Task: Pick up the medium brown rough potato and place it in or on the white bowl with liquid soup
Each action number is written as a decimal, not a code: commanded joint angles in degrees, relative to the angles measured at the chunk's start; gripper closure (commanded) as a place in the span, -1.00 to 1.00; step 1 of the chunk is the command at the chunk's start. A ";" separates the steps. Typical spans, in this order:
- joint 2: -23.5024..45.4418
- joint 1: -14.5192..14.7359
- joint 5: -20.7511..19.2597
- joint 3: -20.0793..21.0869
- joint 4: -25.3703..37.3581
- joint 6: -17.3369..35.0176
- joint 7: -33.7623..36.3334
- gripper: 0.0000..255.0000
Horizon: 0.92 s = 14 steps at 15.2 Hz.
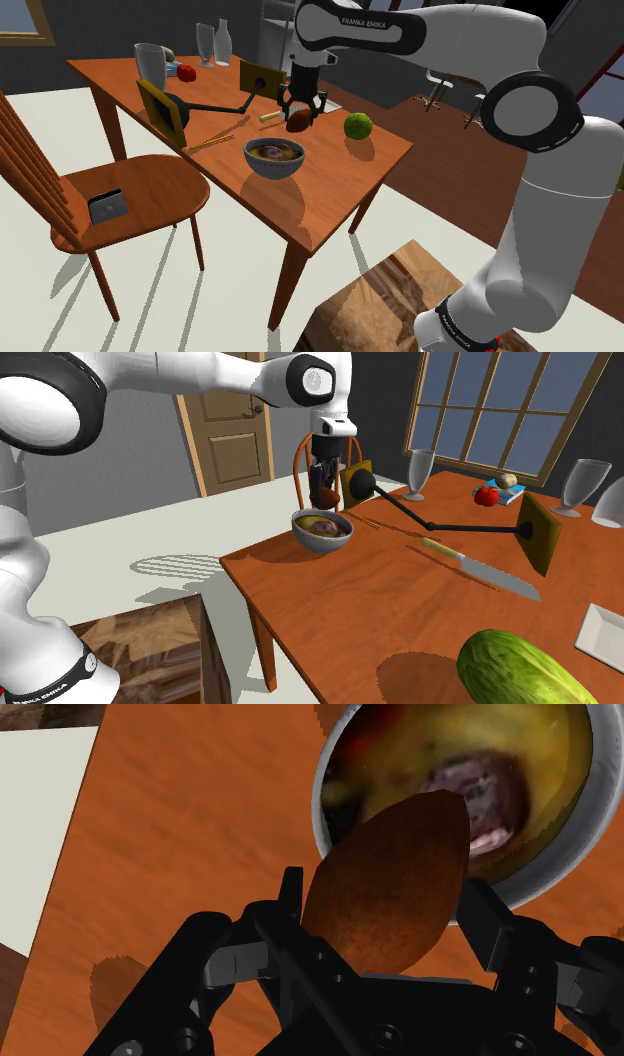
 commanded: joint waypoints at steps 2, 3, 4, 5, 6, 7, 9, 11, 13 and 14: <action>3.05 2.89 -0.62 0.94 4.66 -1.83 3.50 1.00; 4.91 4.35 -1.00 1.32 7.54 -2.94 5.05 1.00; 4.78 4.30 -0.96 1.29 6.57 -2.09 5.08 1.00; 4.68 4.23 -0.95 1.28 5.63 -1.26 5.11 1.00; 4.59 4.17 -0.94 1.27 4.72 -0.44 5.15 1.00; 4.52 4.10 -0.93 1.26 3.84 0.36 5.18 1.00; 4.45 4.00 -0.94 1.24 2.18 1.95 5.25 1.00; 4.44 3.90 -0.96 1.22 0.62 3.49 5.33 1.00; 4.50 3.82 -0.99 1.19 -0.84 5.00 5.41 1.00; 4.55 3.79 -1.02 1.18 -1.53 5.74 5.45 1.00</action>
